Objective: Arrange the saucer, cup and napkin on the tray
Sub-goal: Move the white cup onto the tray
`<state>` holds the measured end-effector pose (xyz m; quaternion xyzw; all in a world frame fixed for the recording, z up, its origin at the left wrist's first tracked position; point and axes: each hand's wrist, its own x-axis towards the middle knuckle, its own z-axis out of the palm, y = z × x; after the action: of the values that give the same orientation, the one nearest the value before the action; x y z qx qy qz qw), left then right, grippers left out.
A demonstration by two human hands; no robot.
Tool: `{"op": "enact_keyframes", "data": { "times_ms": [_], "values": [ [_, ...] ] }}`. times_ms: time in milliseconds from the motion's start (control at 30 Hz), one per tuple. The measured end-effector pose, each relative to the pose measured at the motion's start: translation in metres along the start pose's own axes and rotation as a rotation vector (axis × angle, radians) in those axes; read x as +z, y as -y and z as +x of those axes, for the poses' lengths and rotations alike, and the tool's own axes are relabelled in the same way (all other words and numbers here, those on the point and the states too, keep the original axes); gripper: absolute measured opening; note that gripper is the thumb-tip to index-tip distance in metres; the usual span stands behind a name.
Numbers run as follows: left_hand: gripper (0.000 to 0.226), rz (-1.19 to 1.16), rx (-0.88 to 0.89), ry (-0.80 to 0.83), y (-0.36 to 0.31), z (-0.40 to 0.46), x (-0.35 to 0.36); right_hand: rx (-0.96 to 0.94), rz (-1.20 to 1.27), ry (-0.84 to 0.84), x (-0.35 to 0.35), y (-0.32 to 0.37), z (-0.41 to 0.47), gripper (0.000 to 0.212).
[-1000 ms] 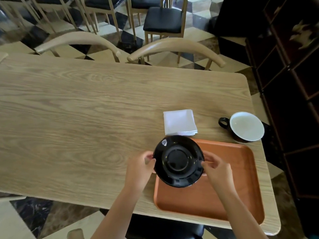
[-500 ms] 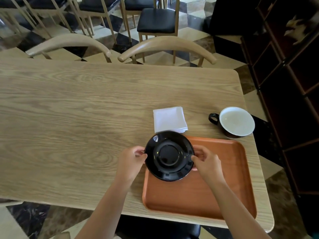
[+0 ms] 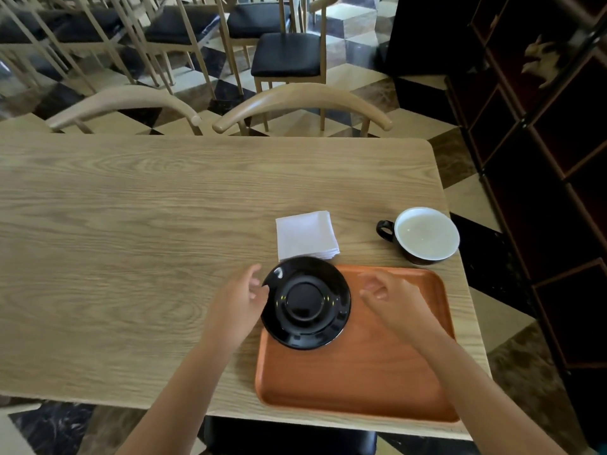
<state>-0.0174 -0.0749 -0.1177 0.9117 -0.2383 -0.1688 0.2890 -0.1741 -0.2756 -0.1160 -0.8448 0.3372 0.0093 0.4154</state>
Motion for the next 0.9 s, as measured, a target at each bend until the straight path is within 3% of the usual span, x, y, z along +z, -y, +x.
{"op": "enact_keyframes", "data": {
  "times_ms": [200,333,500,633,900],
  "values": [
    [0.051,0.225,0.574,-0.145,-0.080,0.012,0.021,-0.307,-0.330,-0.404,-0.063,-0.029,-0.008,0.040],
    [0.069,0.415,0.776,-0.060,-0.119,0.035,0.067,-0.229,-0.450,-0.365,-0.088,-0.067,0.005,0.054],
    [0.074,0.617,0.835,0.068,-0.140,0.063,0.115,-0.239,-0.512,-0.248,-0.088,-0.096,0.019,0.057],
    [0.065,0.640,0.788,0.091,-0.147,0.074,0.133,-0.311,-0.493,-0.287,-0.085,-0.101,0.024,0.049],
    [0.057,0.385,0.704,0.097,-0.151,0.086,0.135,-0.310,-0.307,-0.432,-0.073,-0.097,0.036,0.031]
  ]
}}
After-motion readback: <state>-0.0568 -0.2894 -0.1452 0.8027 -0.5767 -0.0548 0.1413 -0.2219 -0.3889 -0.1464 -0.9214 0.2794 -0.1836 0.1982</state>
